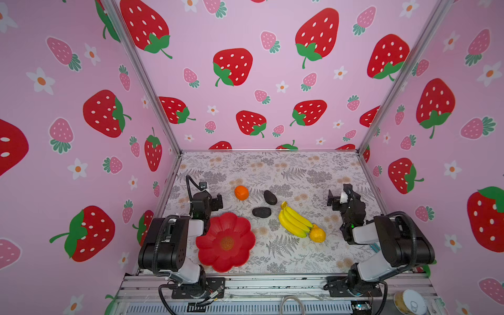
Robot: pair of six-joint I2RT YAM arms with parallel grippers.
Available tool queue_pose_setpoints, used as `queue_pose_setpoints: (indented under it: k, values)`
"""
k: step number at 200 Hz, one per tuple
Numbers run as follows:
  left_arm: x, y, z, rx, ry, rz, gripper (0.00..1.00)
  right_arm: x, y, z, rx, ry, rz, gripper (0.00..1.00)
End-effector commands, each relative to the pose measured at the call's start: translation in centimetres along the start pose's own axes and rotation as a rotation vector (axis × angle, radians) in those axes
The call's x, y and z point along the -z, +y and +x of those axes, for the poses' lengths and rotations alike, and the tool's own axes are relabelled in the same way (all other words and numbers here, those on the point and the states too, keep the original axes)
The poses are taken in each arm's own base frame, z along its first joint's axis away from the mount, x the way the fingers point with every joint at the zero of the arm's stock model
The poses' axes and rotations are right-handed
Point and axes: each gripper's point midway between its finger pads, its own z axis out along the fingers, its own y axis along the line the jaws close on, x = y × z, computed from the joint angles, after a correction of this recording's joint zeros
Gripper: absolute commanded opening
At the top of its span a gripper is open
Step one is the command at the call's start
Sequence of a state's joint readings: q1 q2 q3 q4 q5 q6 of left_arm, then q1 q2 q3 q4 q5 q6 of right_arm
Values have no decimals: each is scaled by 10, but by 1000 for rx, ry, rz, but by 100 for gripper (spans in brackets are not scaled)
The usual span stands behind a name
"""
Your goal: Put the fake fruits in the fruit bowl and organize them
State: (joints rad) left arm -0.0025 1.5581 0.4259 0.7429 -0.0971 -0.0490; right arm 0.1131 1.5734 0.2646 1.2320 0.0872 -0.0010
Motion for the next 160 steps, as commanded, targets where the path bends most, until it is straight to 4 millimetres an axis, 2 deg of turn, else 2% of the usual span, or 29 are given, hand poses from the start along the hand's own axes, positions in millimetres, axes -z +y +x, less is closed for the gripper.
queue_pose_setpoints:
  k: [1,127,141,160]
  values:
    - [-2,-9,-22,-18,-52,50,99,-1,-1,-6,6,-22,5,99]
    - [-1,-8,-22,-15,-55,50,100,2,-4,-7,-2,-31,22,100]
    - [3,-2,-31,3,-61,13,98,18,-11,-23,-20,-99,56,99]
    - [22,3,-50,18,-25,-17,96,41,-19,-51,-44,-160,79,99]
